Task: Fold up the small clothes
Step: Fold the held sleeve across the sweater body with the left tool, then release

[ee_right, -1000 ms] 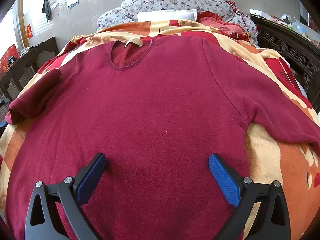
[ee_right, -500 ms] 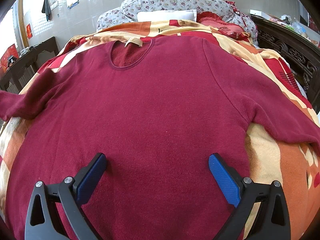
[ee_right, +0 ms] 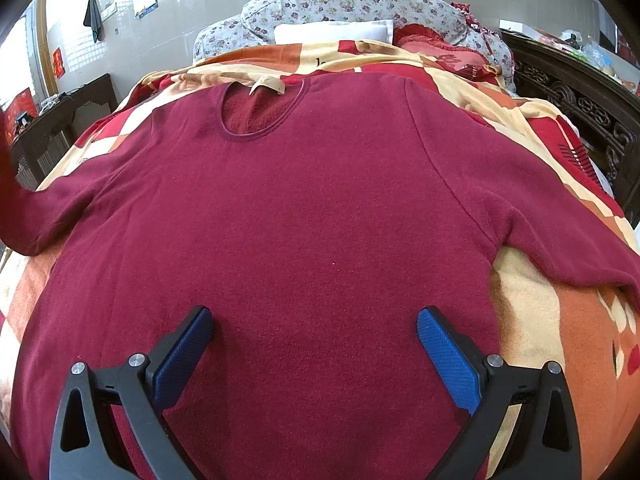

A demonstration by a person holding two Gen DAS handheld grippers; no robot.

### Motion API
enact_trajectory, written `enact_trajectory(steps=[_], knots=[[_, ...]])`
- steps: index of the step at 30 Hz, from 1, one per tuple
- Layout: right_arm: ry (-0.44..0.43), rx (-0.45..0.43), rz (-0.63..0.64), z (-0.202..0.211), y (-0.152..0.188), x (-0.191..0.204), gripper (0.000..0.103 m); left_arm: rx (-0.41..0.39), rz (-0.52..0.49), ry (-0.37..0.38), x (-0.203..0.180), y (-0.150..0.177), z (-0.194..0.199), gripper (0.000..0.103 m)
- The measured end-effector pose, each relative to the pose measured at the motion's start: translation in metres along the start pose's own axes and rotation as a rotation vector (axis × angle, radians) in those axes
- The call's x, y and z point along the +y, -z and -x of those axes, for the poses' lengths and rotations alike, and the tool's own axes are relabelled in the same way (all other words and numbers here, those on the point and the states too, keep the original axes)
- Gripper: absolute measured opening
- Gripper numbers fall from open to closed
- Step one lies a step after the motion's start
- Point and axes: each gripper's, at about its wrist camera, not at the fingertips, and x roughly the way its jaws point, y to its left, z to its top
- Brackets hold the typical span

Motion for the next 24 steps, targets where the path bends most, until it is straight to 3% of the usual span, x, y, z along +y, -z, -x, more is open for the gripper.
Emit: enact_trajectory(steps=[3,6,10,13,15,16,20,22,24], knots=[[0.013,-0.027,-0.041,0.005,0.000,-0.007,0.103,0.092,-0.045,0.121,-0.050,0.032,-0.037,0.006],[0.031,-0.064,-0.120,0.012,0.001,-0.022,0.103,0.243,-0.072,0.217,-0.091,0.075,-0.081,0.006],[0.024,-0.087,-0.202,0.016,0.002,-0.037,0.103,0.396,-0.145,0.254,-0.123,0.124,-0.126,0.006],[0.032,-0.091,-0.193,0.018,0.000,-0.035,0.103,0.471,-0.153,0.252,-0.128,0.141,-0.130,0.032],[0.053,-0.105,-0.195,0.022,-0.001,-0.035,0.103,0.467,-0.164,0.246,-0.122,0.142,-0.119,0.060],[0.045,-0.116,-0.201,0.026,-0.003,-0.036,0.103,0.454,-0.177,0.240,-0.119,0.140,-0.112,0.063],[-0.142,-0.178,-0.223,0.040,-0.034,-0.041,0.103,0.336,-0.263,0.172,-0.104,0.123,-0.076,0.064],[-0.275,-0.120,-0.232,0.032,-0.051,-0.036,0.103,0.231,-0.285,0.090,-0.088,0.110,-0.060,0.065],[-0.367,-0.053,-0.262,0.018,-0.065,-0.033,0.096,0.156,-0.256,0.004,-0.064,0.097,-0.052,0.065]])
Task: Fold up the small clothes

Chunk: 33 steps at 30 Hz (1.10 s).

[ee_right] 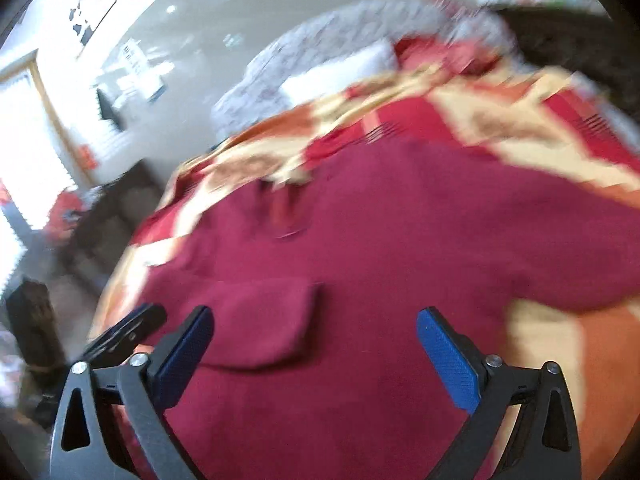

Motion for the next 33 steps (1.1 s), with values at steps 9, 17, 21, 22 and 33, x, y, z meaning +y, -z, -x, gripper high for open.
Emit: enact_trajectory(steps=[9,17,21,22,33], knots=[[-0.163,0.248,-0.213,-0.072,0.002,-0.030,0.059,-0.007,0.341,-0.117,0.094,0.019,-0.003,0.065],[-0.112,0.223,-0.050,-0.081,-0.005,-0.008,0.006,-0.037,0.426,-0.102,0.110,0.030,0.001,0.068],[-0.018,0.079,0.061,-0.040,-0.036,0.001,0.006,-0.016,0.453,-0.101,0.113,0.031,0.000,0.069],[0.015,0.051,0.084,-0.030,-0.045,-0.001,0.006,-0.017,0.448,-0.104,0.112,0.031,0.000,0.069],[0.133,0.047,-0.034,0.009,-0.051,-0.080,0.006,-0.019,0.233,-0.112,0.070,0.015,-0.002,0.069]])
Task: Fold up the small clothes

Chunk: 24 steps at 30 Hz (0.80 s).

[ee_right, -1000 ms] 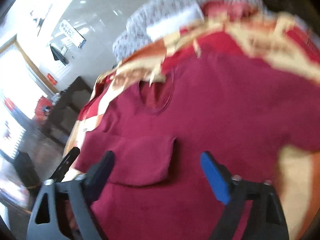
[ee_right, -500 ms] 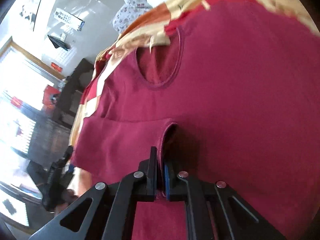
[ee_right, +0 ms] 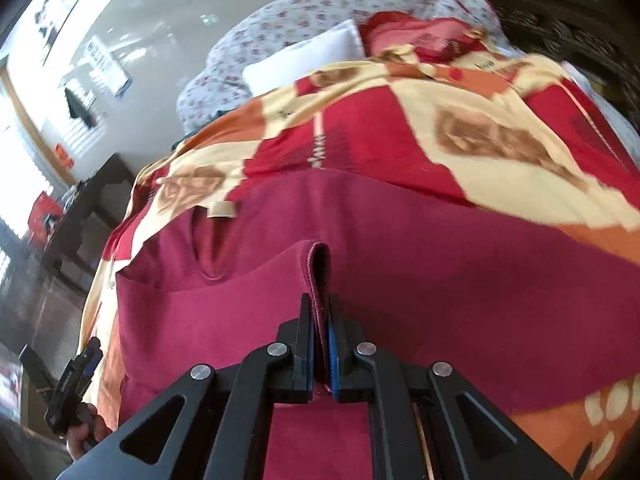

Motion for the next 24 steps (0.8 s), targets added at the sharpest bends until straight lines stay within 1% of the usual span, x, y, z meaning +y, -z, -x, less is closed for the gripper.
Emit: enact_trajectory(steps=[3,4,5,7,8,9,10,11,12,13,15,16,17,18,19,20,21,23,24], knots=[[-0.019,0.023,-0.046,-0.010,0.006,-0.011,0.006,-0.033,-0.122,0.057,-0.030,-0.004,0.002,0.069],[-0.031,0.031,-0.058,-0.014,0.008,-0.014,0.006,-0.041,-0.154,0.089,-0.041,-0.006,0.001,0.069],[-0.013,0.024,-0.065,-0.016,0.010,-0.016,0.007,-0.032,-0.176,0.124,-0.051,-0.008,-0.003,0.069],[-0.008,0.017,-0.098,-0.020,0.013,-0.020,0.009,-0.009,-0.208,0.157,-0.068,-0.011,-0.011,0.069],[-0.010,0.011,-0.121,-0.022,0.012,-0.024,0.009,0.009,-0.226,0.174,-0.078,-0.013,-0.018,0.069],[-0.010,0.006,-0.137,-0.022,0.012,-0.027,0.009,0.042,-0.242,0.189,-0.086,-0.014,-0.027,0.069],[-0.017,0.002,-0.161,-0.022,0.012,-0.031,0.010,0.072,-0.250,0.168,-0.091,-0.014,-0.038,0.069],[-0.024,-0.006,-0.186,-0.018,0.012,-0.035,0.011,0.088,-0.250,0.116,-0.092,-0.013,-0.047,0.069],[-0.017,-0.024,-0.196,-0.012,0.012,-0.037,0.011,0.105,-0.248,0.079,-0.092,-0.012,-0.054,0.069],[-0.001,-0.067,-0.186,-0.001,0.012,-0.036,0.011,0.135,-0.241,0.044,-0.088,-0.010,-0.065,0.069],[0.029,-0.123,-0.114,0.015,0.012,-0.026,0.012,0.195,-0.205,0.009,-0.078,-0.005,-0.083,0.069],[0.027,-0.147,-0.058,0.022,0.013,-0.016,0.012,0.224,-0.179,0.007,-0.072,-0.004,-0.090,0.069],[0.004,-0.155,0.005,0.024,0.015,-0.005,0.012,0.232,-0.166,0.010,-0.069,-0.004,-0.092,0.069],[-0.003,-0.142,0.062,0.022,0.017,0.006,0.012,0.231,-0.159,0.014,-0.068,-0.004,-0.092,0.069],[0.010,-0.118,0.120,0.017,0.020,0.017,0.013,0.234,-0.160,0.014,-0.068,-0.003,-0.093,0.070],[0.034,-0.088,0.177,0.008,0.023,0.026,0.016,0.239,-0.166,0.013,-0.068,-0.001,-0.094,0.072],[0.060,-0.063,0.220,-0.001,0.027,0.032,0.016,0.246,-0.171,0.009,-0.069,0.000,-0.095,0.072],[0.155,-0.011,0.247,-0.021,0.032,0.032,0.016,0.242,-0.176,0.006,-0.069,0.001,-0.095,0.073],[0.171,0.019,0.233,-0.030,0.035,0.026,0.016,0.244,-0.175,0.004,-0.069,0.002,-0.095,0.073]])
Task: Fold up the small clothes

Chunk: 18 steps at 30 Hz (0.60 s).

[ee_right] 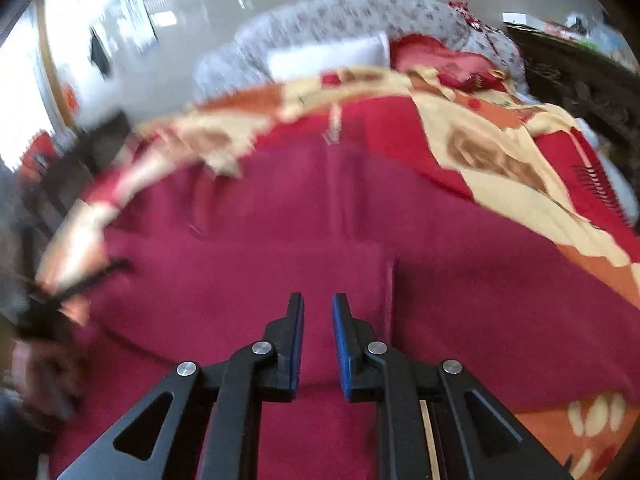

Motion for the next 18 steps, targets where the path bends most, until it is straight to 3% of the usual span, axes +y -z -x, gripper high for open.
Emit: enact_trajectory(steps=[3,7,9,10,11,12,14,18], knots=[[-0.056,-0.018,-0.091,-0.005,0.005,-0.016,0.015,-0.010,0.005,0.003,0.002,0.001,0.003,0.073],[-0.061,-0.107,-0.157,0.033,0.006,-0.028,0.017,-0.032,0.051,0.060,0.012,0.003,0.009,0.074],[-0.028,-0.171,-0.164,0.064,0.012,-0.047,0.023,-0.045,0.083,0.086,0.019,0.003,0.011,0.079],[0.018,-0.185,-0.170,0.077,0.015,-0.059,0.038,-0.046,0.103,0.072,0.023,0.003,0.012,0.084],[0.098,-0.202,-0.189,0.093,0.022,-0.080,0.054,-0.039,0.119,0.061,0.025,0.003,0.012,0.087],[0.158,-0.226,-0.209,0.108,0.027,-0.098,0.057,-0.034,0.136,0.068,0.027,0.003,0.011,0.087],[0.251,-0.247,-0.284,0.136,0.042,-0.149,0.057,-0.065,0.138,0.079,0.028,0.005,0.019,0.087],[0.306,-0.242,-0.574,0.183,0.083,-0.267,0.057,-0.196,0.057,0.067,0.012,0.011,0.048,0.087]])
